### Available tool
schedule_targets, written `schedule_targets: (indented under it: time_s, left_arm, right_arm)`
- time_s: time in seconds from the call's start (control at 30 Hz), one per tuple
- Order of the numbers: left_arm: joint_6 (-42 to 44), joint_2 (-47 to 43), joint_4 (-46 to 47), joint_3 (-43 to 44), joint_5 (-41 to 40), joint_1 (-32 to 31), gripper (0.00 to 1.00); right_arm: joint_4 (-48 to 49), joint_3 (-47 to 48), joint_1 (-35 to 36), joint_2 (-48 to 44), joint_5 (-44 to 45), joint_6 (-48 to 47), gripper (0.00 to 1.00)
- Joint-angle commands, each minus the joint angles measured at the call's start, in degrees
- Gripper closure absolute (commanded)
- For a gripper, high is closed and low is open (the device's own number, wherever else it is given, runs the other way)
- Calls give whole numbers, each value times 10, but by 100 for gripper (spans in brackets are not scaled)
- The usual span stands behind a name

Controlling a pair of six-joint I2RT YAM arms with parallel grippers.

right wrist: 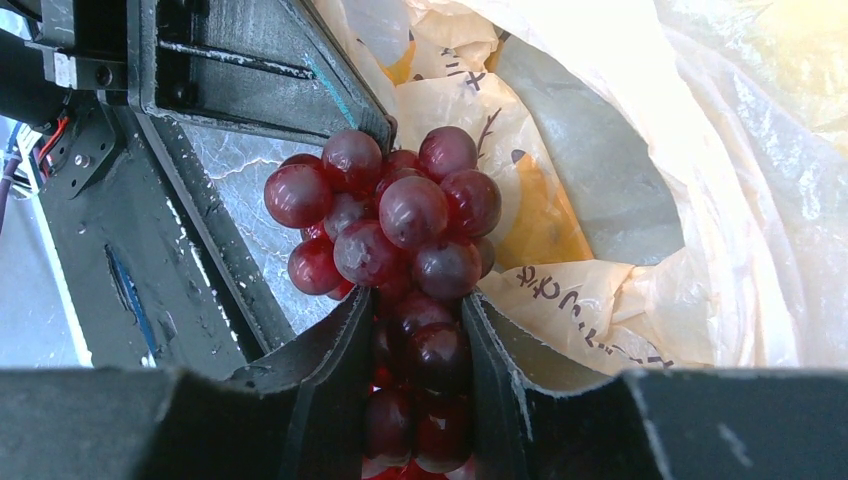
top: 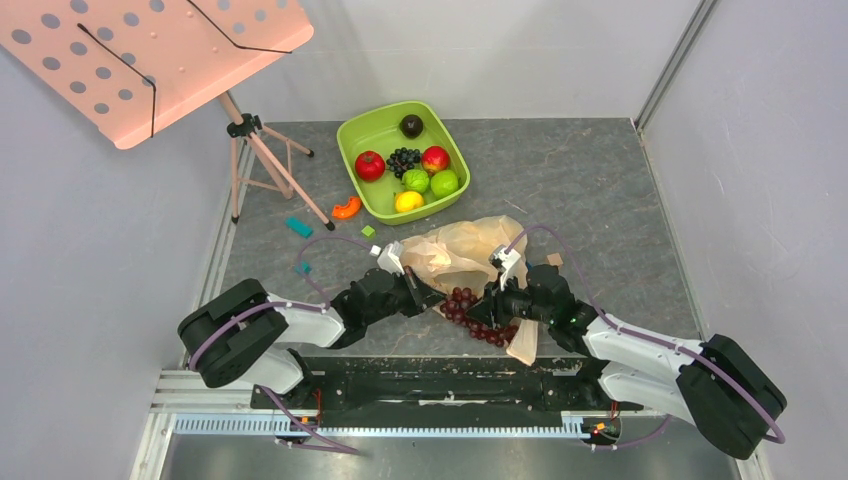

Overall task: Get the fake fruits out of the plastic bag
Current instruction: Take out the fake fruit from the plastic bag.

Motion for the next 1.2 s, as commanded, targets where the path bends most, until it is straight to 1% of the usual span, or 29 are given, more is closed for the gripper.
schedule_targets:
  time_s: [0.0, 0.03, 0.07, 0.23, 0.27, 0.37, 0.47, 0.57, 0.67, 0.77, 1.0, 1.17]
  left_arm:
    - [-9, -16, 18, 0, -6, 2, 98]
    - [-2, -20, 9, 3, -9, 2, 98]
    - [6, -29, -9, 9, -13, 2, 98]
    - [64, -77, -104, 46, -29, 2, 98]
    - [74, -87, -123, 55, -47, 2, 98]
    - [107, -105, -171, 79, -60, 2, 98]
    - [130, -109, -194, 102, -59, 2, 98]
    - [147, -110, -212, 123, -55, 2, 98]
    - [166, -117, -235, 146, -48, 2, 98]
    - [184, -129, -263, 170, -37, 1, 98]
    - [210, -165, -326, 219, -1, -1, 98]
    - [229, -190, -381, 263, 44, -6, 98]
  right_arm:
    - [38, 1, 4, -12, 0, 5, 64]
    - [34, 2, 4, -14, 2, 3, 63]
    - [27, 3, 4, -16, 7, 0, 59]
    - [-6, 7, 4, -38, 40, -12, 33]
    - [-12, 6, 4, -43, 47, -12, 29]
    - [-23, 9, 4, -56, 53, -16, 19]
    - [-34, 13, 4, -69, 63, -16, 11]
    - [-41, 14, 4, -84, 82, -10, 8]
    - [-66, 19, 4, -98, 138, 5, 5]
    - [-95, 31, 4, -91, 186, 12, 4]
    - [-105, 38, 4, -72, 221, 35, 8]
    - [-110, 45, 4, -63, 234, 41, 9]
